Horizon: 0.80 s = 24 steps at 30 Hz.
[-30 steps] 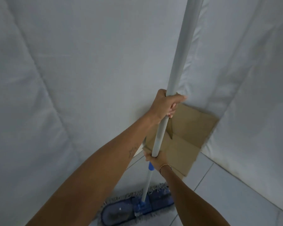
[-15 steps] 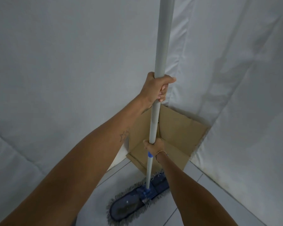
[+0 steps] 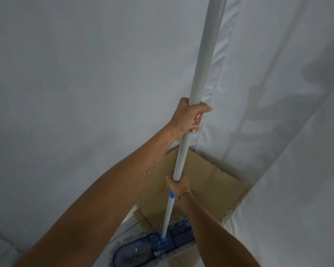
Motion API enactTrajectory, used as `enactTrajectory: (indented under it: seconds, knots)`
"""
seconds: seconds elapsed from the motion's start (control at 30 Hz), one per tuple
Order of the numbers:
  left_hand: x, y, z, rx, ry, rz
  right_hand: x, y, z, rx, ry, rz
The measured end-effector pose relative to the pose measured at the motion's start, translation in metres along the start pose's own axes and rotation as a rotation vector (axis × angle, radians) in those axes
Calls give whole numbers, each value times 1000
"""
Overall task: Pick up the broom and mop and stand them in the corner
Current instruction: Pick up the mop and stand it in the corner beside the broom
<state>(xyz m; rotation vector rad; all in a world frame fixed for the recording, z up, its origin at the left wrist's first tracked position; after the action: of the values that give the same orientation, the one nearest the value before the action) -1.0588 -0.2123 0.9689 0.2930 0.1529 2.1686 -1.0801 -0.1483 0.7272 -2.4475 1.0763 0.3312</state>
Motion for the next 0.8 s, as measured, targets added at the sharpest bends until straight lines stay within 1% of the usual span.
enactTrajectory:
  seconds: [0.27, 0.5, 0.67, 0.8]
  knots:
    - [-4, 96, -25, -18, 22, 26, -12, 96, -21, 1, -12, -29]
    - [-8, 168, -42, -28, 21, 130, -21, 170, -35, -17, -14, -107]
    - [-15, 211, -55, -8, 51, 271, -24, 223, -37, -61, -53, -251]
    - [-30, 223, -66, -14, 71, 334, -15, 246, -37, -106, -84, -334]
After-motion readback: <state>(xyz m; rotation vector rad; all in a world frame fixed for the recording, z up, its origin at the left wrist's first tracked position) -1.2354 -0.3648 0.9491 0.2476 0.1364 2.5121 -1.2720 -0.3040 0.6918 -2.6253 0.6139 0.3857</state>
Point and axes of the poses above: each hand's wrist, its own y-axis towards the middle knuckle, its own x-axis out of the palm, z = x × y, the point moved 4 cm from there along y, towards the middle knuckle, and after that the axes turned 1 degree about z, right-handed, at the moved point
